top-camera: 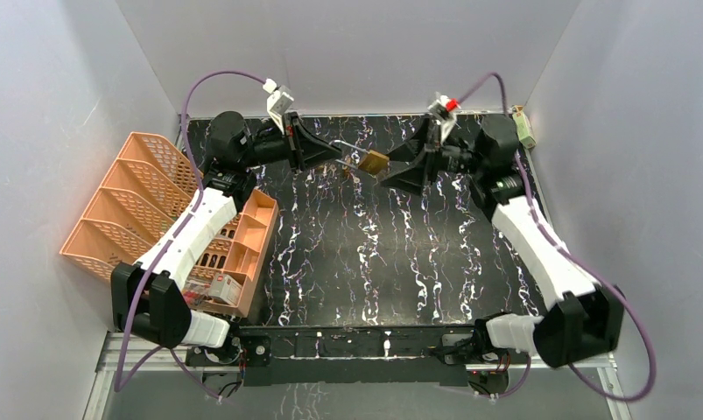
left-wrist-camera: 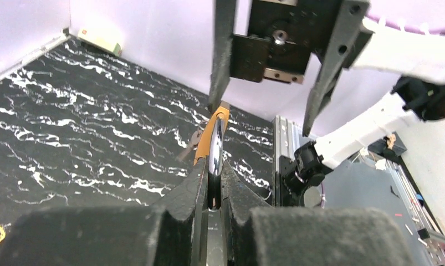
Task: Lock with the key
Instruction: Lock the lock.
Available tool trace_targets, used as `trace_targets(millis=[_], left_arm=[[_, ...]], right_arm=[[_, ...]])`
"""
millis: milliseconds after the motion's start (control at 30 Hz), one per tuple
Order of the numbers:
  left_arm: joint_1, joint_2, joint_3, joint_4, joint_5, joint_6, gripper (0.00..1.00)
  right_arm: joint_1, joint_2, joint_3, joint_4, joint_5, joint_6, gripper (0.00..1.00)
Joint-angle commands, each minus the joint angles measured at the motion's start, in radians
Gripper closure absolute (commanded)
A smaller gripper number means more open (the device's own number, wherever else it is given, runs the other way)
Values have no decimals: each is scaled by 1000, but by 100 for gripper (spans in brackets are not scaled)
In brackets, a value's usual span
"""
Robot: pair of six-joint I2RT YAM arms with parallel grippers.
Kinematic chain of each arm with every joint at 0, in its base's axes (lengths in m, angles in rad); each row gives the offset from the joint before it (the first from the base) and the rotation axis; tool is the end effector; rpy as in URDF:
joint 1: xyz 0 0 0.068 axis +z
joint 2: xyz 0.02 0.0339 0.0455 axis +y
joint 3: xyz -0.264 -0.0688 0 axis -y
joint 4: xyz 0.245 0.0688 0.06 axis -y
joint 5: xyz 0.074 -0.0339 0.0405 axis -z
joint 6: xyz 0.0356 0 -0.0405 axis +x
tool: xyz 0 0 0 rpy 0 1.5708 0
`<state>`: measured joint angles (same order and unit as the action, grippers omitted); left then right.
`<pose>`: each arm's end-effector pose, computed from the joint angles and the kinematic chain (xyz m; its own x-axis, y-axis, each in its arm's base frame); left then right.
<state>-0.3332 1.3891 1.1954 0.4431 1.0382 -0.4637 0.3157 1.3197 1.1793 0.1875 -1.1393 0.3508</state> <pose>0.2862 -0.1315 0.4076 -0.2185 -0.1647 -0.9618 0.9585 0.1489 -0.2432 0.2696 0.1221 0.3985 -0.2990 0.0535 -0.9528 -0.9473 0.1038 0.3031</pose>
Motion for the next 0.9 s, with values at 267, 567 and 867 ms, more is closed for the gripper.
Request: trace_targets(millis=[267,567,867], left_arm=[[3,-57,83,374,-100,-214,100],[4,-69,102,416,-74,-249,100],[4,-78,102,417,-80,-230,100]], right_arm=[[5,-235,-301,659,438,58,2],[5,-106,-223,837,406,179,4],[44,-57,-135,877,263,315,18]])
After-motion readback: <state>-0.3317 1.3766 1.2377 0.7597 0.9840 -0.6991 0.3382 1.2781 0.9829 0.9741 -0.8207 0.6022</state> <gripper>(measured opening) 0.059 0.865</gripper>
